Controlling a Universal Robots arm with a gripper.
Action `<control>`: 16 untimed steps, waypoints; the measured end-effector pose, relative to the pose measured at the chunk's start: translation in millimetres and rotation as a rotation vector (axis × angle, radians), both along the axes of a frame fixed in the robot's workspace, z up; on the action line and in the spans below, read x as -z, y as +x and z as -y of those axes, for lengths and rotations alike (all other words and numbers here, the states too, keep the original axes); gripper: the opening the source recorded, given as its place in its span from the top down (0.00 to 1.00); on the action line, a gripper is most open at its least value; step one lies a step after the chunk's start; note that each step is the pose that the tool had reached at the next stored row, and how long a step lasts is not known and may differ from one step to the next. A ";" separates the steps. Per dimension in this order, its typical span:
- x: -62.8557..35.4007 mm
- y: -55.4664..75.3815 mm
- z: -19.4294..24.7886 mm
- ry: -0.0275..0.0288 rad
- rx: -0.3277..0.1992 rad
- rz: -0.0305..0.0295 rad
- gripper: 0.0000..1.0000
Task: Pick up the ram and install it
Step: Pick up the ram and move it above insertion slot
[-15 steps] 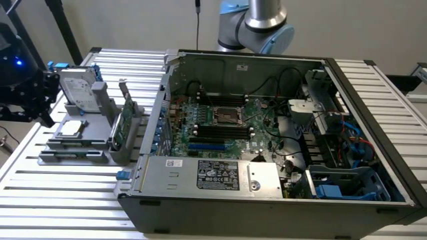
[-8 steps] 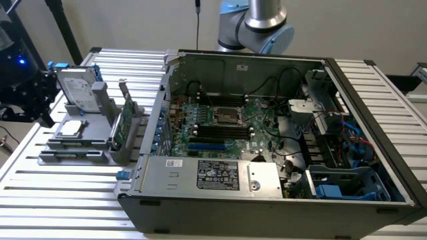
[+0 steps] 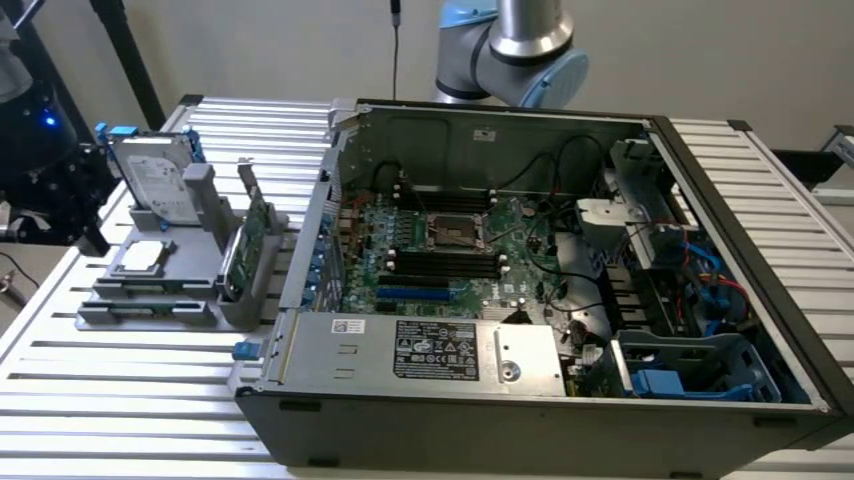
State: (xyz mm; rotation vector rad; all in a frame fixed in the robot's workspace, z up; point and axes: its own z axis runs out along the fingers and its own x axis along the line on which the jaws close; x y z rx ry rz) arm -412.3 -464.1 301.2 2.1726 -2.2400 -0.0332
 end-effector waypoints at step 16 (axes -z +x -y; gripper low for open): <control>7.5 0.1 -5.1 0.0053 -0.071 0.0329 0.76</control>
